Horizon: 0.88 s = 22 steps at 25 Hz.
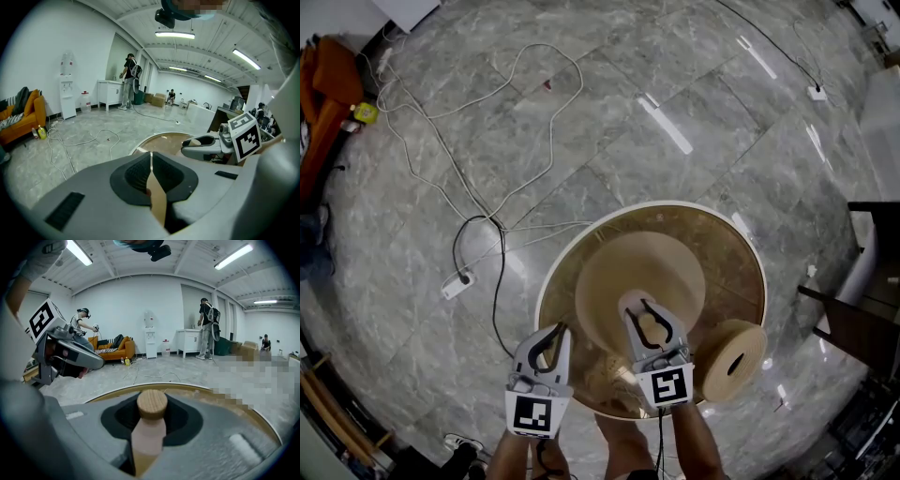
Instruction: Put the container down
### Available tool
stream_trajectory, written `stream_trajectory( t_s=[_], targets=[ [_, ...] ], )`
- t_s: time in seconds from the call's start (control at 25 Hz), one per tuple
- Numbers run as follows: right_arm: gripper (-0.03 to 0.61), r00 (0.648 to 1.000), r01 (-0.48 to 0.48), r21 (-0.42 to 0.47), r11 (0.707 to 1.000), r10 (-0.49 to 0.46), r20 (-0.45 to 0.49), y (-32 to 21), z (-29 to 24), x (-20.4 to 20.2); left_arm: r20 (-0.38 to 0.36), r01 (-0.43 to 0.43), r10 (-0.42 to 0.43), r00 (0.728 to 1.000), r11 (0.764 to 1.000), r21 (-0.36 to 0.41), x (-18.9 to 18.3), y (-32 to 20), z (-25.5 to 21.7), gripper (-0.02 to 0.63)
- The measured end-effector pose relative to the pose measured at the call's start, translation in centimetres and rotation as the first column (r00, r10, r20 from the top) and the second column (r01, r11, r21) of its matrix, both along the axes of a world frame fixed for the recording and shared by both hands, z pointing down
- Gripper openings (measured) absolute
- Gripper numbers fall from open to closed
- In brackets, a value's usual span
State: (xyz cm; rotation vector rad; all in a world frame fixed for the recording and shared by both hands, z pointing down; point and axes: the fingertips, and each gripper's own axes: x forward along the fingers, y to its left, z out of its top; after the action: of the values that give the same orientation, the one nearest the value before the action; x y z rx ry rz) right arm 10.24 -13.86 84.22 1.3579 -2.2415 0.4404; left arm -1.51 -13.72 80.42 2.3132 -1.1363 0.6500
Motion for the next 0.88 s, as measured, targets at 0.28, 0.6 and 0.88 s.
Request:
stream_trajectory(
  t_s=[0.28,0.6,0.88],
  targets=[
    [0.119,1.0,0.007,0.008,1.0,-0.007,-0.016,0.0,1.0,-0.5,-0.002,0.017,-0.017,1.0,1.0,-0.009,-0.9,0.5,0.5,0.029],
    [0.119,0.999,0.008,0.001,1.0,-0.008,-0.032,0.4,1.9,-0.4,0.005,0.024,-0.024,1.0,1.0,-0.004,-1.4,0.7,0.6,0.029],
    [0.12,0.999,0.008,0.001,1.0,-0.007,-0.04,0.5,2.2,-0.7,-0.003,0.037,-0.037,0.999,0.999,-0.016,-1.5,1.2,1.0,0.029]
  ],
)
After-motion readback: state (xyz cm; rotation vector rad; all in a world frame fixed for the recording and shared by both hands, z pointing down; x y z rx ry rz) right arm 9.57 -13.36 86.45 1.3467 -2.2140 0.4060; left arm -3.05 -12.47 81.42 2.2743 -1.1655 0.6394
